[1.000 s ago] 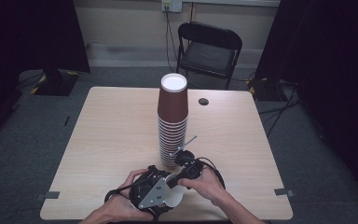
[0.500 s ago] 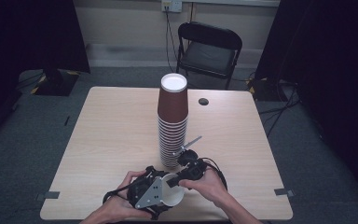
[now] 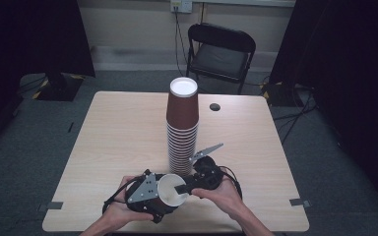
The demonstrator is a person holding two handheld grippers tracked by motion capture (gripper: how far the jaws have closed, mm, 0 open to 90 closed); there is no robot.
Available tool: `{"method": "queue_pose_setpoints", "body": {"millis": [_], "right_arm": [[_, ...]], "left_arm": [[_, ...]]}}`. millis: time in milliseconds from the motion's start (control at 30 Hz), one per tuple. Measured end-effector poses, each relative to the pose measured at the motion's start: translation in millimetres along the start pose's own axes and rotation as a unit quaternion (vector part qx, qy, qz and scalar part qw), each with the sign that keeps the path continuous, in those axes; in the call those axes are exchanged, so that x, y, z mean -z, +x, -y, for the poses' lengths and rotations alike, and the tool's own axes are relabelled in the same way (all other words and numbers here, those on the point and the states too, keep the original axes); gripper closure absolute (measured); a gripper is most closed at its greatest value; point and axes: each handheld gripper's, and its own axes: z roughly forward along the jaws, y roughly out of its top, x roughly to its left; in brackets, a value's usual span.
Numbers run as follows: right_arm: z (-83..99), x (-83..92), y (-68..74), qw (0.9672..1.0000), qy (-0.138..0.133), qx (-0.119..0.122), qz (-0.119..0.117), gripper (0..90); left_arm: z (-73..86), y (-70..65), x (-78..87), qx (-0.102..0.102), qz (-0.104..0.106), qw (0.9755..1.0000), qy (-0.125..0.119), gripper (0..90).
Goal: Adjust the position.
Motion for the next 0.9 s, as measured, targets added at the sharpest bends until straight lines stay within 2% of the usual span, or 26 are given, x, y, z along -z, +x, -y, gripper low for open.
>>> {"method": "queue_pose_setpoints", "body": {"millis": [133,200,467,567,633,700,767,833,900], "right_arm": [[1.4,3.8,-2.0,0.9998,-0.021,-0.003,-0.002,48.2],[2.8,5.4,-3.8,0.9995,-0.030,-0.005,0.000,47.8],[11.8,13.6,-8.8,0.9959,-0.090,-0.001,0.013,47.4],[14.2,17.0,-10.9,0.9952,-0.097,-0.006,0.014,46.9],[16.4,18.5,-11.6,0.9951,-0.095,-0.004,0.024,45.5],[19.2,17.9,-10.6,0.9951,-0.089,0.006,0.043,43.9],[22.3,17.3,-11.3,0.9951,-0.091,0.003,0.041,43.7],[25.9,17.3,-12.2,0.9941,-0.095,0.005,0.052,43.4],[28.4,17.8,-14.2,0.9940,-0.098,-0.001,0.049,42.4]], "left_arm": [[4.2,3.9,1.5,0.027,-0.013,0.9995,-0.012,9.4],[5.9,5.8,2.0,0.035,-0.020,0.9991,-0.015,9.4],[10.1,11.9,4.2,0.047,-0.037,0.9981,-0.016,9.4],[11.0,15.3,6.5,0.059,-0.045,0.9970,-0.022,9.4],[10.6,19.0,8.3,0.063,-0.052,0.9964,-0.022,9.4],[10.1,21.9,10.2,0.069,-0.056,0.9957,-0.028,9.4],[10.0,24.3,13.1,0.074,-0.059,0.9950,-0.032,9.5],[10.4,26.6,16.1,0.077,-0.066,0.9942,-0.035,9.5],[10.7,28.4,18.6,0.087,-0.069,0.9929,-0.041,9.4]]}}
